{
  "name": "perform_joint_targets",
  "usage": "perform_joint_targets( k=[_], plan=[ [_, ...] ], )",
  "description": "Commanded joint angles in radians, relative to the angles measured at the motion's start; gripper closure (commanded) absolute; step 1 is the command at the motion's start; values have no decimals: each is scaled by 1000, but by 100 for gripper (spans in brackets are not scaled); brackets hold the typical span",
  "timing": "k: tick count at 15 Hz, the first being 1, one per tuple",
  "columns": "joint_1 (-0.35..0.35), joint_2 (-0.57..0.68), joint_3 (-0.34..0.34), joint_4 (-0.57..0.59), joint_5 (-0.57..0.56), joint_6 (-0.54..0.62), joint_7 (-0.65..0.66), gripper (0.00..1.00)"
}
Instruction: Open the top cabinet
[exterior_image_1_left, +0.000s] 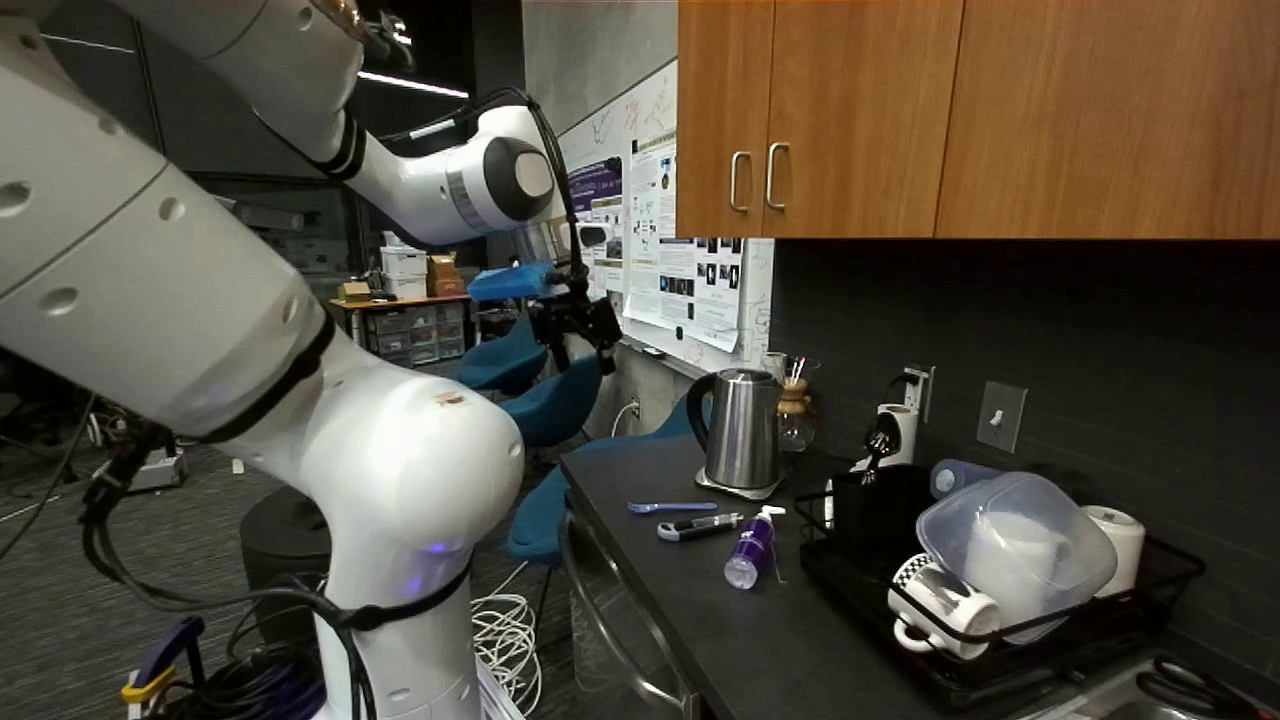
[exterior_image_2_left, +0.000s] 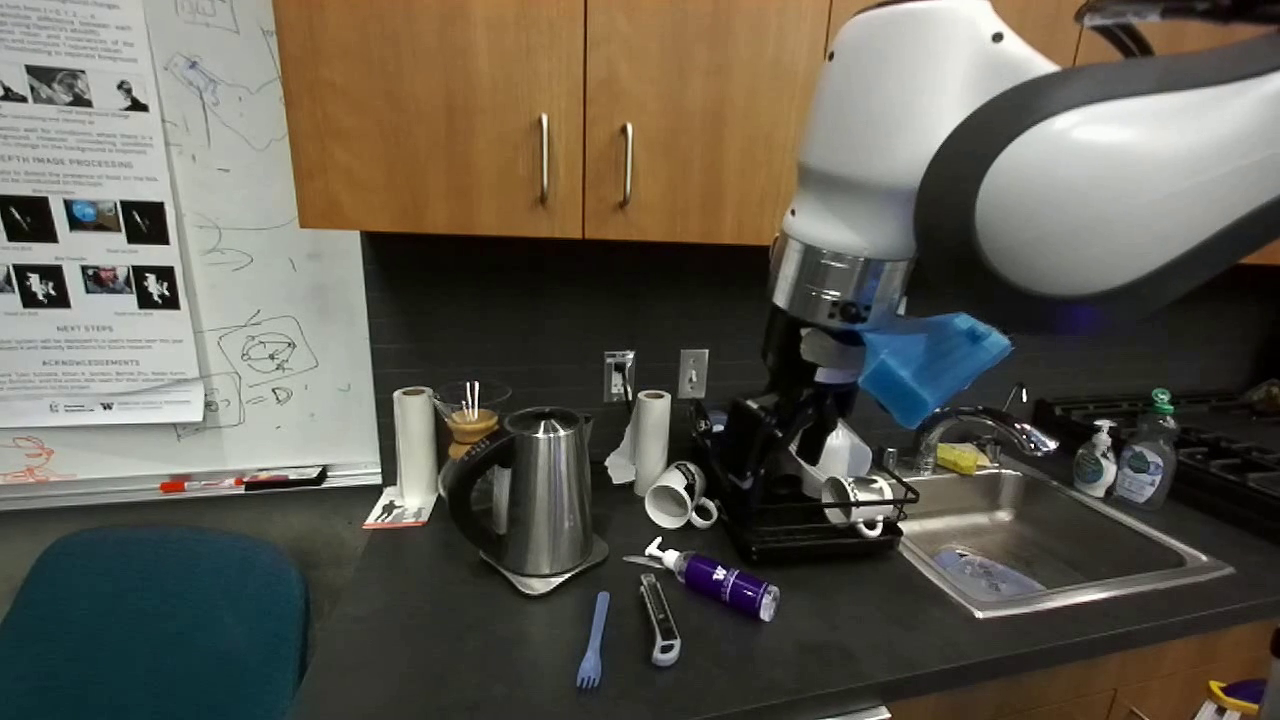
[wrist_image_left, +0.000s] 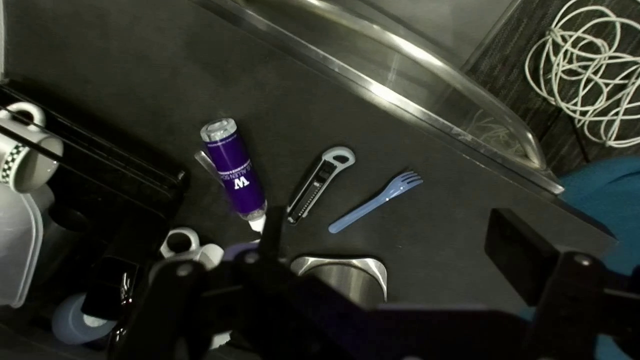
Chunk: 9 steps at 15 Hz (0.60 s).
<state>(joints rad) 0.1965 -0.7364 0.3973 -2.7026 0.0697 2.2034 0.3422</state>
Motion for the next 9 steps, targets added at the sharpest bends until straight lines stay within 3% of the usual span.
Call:
perform_joint_targets(
  k=[1, 5, 9],
  plan=[
    [-29, 9, 35, -18, -64, 114, 64, 0],
    [-79, 10, 100, -15, -154, 225, 148, 0],
    [-177, -30, 209, -1, -282, 286, 273, 0]
  ],
)
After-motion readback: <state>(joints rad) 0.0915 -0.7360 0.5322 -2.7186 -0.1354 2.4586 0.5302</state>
